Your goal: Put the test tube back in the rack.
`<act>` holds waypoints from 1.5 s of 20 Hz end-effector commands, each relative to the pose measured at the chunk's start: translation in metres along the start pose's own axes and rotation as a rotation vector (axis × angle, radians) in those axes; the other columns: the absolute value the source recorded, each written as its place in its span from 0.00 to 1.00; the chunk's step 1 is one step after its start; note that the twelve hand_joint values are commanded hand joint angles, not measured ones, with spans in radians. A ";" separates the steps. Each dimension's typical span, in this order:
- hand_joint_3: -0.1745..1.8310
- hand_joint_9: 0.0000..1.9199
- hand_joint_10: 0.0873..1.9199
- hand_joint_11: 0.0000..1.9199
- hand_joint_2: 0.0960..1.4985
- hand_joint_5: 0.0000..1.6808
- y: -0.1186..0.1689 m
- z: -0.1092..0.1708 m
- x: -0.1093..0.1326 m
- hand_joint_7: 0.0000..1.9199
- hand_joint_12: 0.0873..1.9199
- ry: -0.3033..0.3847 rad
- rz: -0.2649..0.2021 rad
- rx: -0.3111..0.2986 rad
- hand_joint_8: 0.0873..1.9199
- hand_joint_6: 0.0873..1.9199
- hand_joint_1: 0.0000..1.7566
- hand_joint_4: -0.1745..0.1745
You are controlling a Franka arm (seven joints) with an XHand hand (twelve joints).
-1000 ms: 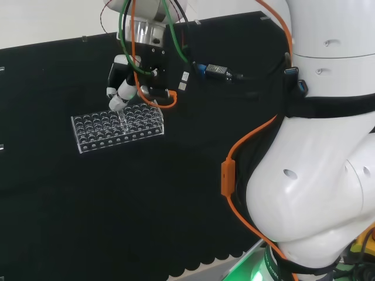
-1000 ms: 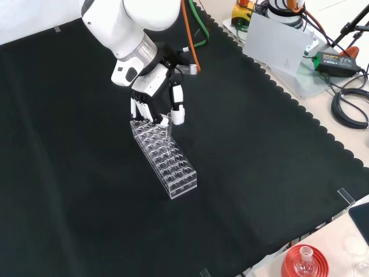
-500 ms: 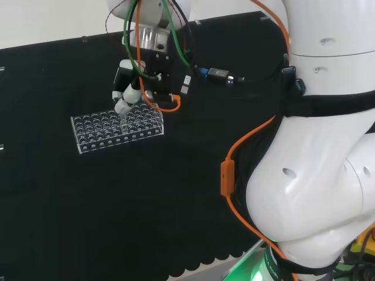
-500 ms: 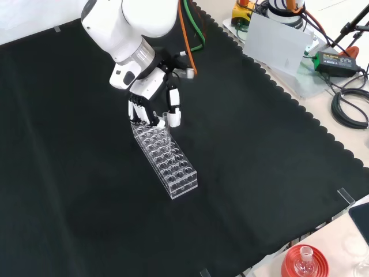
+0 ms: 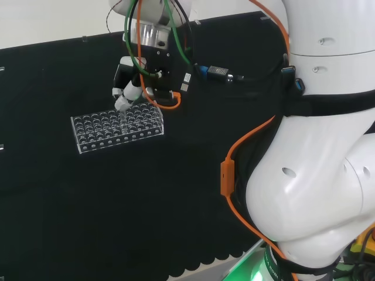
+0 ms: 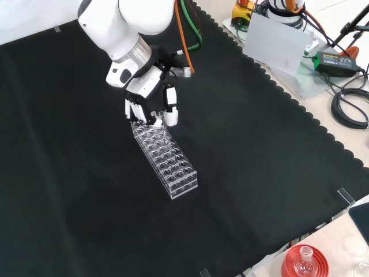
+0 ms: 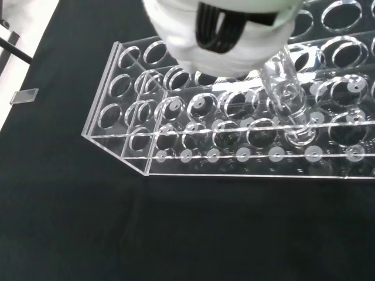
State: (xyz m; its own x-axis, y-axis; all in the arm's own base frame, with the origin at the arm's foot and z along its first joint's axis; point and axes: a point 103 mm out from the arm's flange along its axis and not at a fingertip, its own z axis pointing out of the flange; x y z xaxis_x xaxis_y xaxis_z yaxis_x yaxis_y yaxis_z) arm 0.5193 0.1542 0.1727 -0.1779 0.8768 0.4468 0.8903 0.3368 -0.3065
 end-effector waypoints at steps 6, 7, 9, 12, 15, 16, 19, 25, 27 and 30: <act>0.36 0.58 0.29 0.37 0.46 0.70 0.001 0.006 0.004 0.64 0.64 0.001 -0.013 0.012 0.35 0.37 0.74 0.00; 0.36 0.58 0.29 0.37 0.46 0.70 0.001 0.008 0.005 0.64 0.64 0.001 -0.013 0.013 0.35 0.37 0.74 0.00; 0.36 0.58 0.29 0.37 0.46 0.70 0.000 0.011 0.005 0.64 0.64 0.011 -0.016 0.017 0.35 0.37 0.74 0.00; 0.36 0.58 0.29 0.37 0.46 0.70 0.001 0.014 0.005 0.64 0.64 0.011 -0.015 0.021 0.35 0.37 0.74 0.00; 0.36 0.58 0.29 0.37 0.46 0.70 0.000 0.016 0.005 0.64 0.64 0.018 -0.017 0.027 0.35 0.37 0.74 0.00; 0.36 0.58 0.29 0.37 0.46 0.70 0.001 0.018 0.005 0.64 0.64 0.016 -0.016 0.027 0.35 0.37 0.74 0.00; 0.36 0.58 0.29 0.37 0.46 0.70 0.001 0.023 0.006 0.65 0.64 0.022 -0.019 0.031 0.35 0.37 0.74 0.00; 0.36 0.58 0.29 0.37 0.46 0.70 0.001 0.025 0.006 0.65 0.64 0.020 -0.022 0.034 0.35 0.37 0.74 0.00; 0.33 0.58 0.29 0.37 0.48 0.69 0.002 0.026 0.007 0.63 0.65 0.017 -0.033 0.082 0.36 0.38 0.74 0.00; 0.43 0.44 0.36 0.22 0.32 0.40 0.004 0.026 0.009 0.47 0.73 0.001 -0.048 0.158 0.35 0.43 0.70 0.49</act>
State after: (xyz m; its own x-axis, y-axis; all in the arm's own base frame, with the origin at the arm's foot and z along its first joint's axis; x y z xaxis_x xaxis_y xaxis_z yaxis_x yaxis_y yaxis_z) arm 0.5091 0.1691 0.1534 -0.1923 0.8610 0.4708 0.8620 0.3775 -0.3383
